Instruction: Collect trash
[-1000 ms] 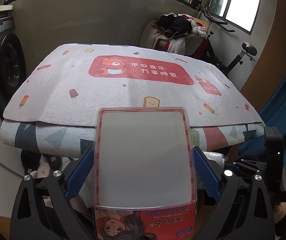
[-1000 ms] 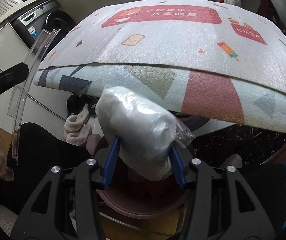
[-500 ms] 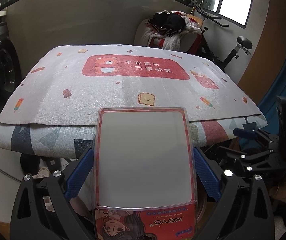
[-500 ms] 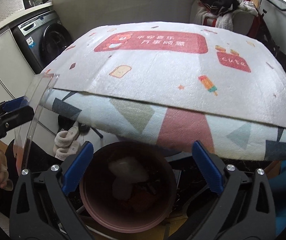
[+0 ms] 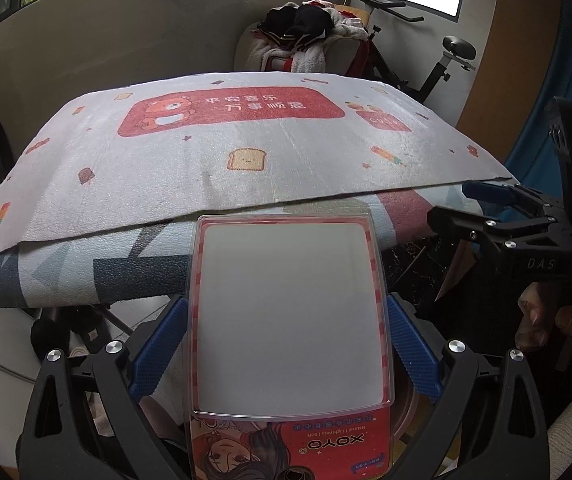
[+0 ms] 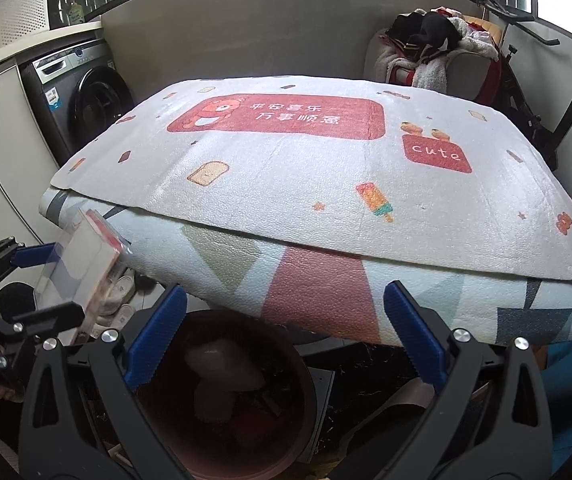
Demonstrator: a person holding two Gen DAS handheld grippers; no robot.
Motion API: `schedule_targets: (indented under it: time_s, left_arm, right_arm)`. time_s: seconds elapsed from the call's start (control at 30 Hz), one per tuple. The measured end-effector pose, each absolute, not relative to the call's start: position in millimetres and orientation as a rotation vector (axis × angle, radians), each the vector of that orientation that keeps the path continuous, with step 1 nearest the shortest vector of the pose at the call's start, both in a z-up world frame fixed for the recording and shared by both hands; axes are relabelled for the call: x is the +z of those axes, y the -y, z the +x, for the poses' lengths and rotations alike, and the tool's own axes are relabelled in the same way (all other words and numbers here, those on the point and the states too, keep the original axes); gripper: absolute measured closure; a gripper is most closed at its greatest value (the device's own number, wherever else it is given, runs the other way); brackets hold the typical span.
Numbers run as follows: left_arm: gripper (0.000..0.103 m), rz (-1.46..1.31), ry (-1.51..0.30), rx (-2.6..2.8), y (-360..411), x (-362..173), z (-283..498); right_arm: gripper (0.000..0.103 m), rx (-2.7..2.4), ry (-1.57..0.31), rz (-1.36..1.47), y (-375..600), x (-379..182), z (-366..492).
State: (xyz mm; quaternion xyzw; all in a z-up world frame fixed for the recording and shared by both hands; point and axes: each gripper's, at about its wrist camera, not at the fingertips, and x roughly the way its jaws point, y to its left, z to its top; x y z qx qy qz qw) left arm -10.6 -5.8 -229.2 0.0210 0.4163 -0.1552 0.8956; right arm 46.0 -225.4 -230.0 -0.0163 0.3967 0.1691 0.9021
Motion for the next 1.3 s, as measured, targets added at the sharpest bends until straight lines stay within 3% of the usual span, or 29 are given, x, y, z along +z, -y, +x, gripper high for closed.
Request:
schedule_targets:
  time_s: [0.67,1.13,1.3]
  left_arm:
    - [0.007,0.117,-0.927,-0.340,25,-253,-8]
    - [0.006,-0.040,-0.913,-0.201,-14,-244,3]
    - [0.006,-0.003,-0.850,-0.136,-22,-219,4]
  right_arm:
    - [0.006,0.349,-0.839,-0.034,219,-236,47]
    - [0.006,0.350,-0.837,-0.041,219,-237,47]
    - [0.006,0.342,-0.821,-0.041,221,-221,50]
